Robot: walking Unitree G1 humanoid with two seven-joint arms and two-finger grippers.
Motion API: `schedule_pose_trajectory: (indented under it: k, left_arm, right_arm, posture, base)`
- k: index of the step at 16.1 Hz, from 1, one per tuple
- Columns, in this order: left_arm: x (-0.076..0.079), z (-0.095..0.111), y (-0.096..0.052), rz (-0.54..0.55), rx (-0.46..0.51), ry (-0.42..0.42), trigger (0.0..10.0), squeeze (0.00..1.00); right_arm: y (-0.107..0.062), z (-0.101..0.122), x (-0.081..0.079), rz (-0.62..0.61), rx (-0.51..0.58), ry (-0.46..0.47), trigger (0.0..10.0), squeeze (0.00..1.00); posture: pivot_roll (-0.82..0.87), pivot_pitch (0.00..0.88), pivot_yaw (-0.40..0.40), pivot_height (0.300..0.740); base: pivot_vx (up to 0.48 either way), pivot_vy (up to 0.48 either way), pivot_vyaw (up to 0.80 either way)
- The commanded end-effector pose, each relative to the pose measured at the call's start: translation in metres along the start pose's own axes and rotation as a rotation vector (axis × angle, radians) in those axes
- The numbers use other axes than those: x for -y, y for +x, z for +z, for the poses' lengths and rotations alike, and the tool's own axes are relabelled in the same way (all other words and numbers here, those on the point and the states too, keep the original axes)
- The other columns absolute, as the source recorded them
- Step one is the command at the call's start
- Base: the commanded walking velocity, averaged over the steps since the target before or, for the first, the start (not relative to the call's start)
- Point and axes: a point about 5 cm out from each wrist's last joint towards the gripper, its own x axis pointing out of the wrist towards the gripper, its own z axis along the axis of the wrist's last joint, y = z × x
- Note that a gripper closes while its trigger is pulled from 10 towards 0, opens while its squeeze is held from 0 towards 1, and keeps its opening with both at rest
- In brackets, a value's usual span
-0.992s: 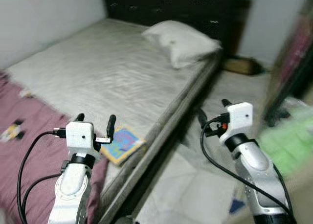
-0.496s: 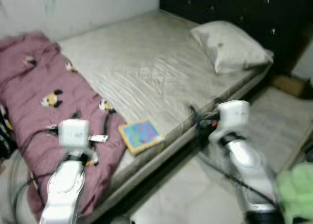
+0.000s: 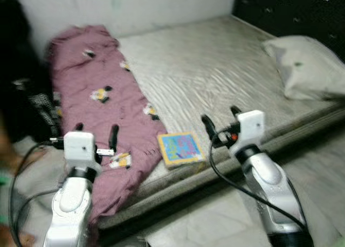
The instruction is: Clean up the room
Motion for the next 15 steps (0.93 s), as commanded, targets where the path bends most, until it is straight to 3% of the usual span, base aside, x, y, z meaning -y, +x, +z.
schedule_pose_trajectory:
  k: [1,15]
  left_arm:
    - [-0.0012,0.0025,0.0004,-0.004,0.009,0.013,10.0,0.00]
    - [-0.0007,0.0040,0.0039,-0.010,0.014,0.013,10.0,0.00]
  right_arm:
    - [0.0005,0.0022,0.0010,-0.004,0.011,0.000,10.0,0.00]
    - [-0.0015,-0.0026,-0.0009,-0.006,-0.002,0.001,10.0,0.00]
  posture:
    - [-0.06,0.000,0.006,0.740]
    - [-0.06,0.000,0.008,0.740]
  base:
    - [0.000,0.000,0.79]
    - [0.000,0.000,0.79]
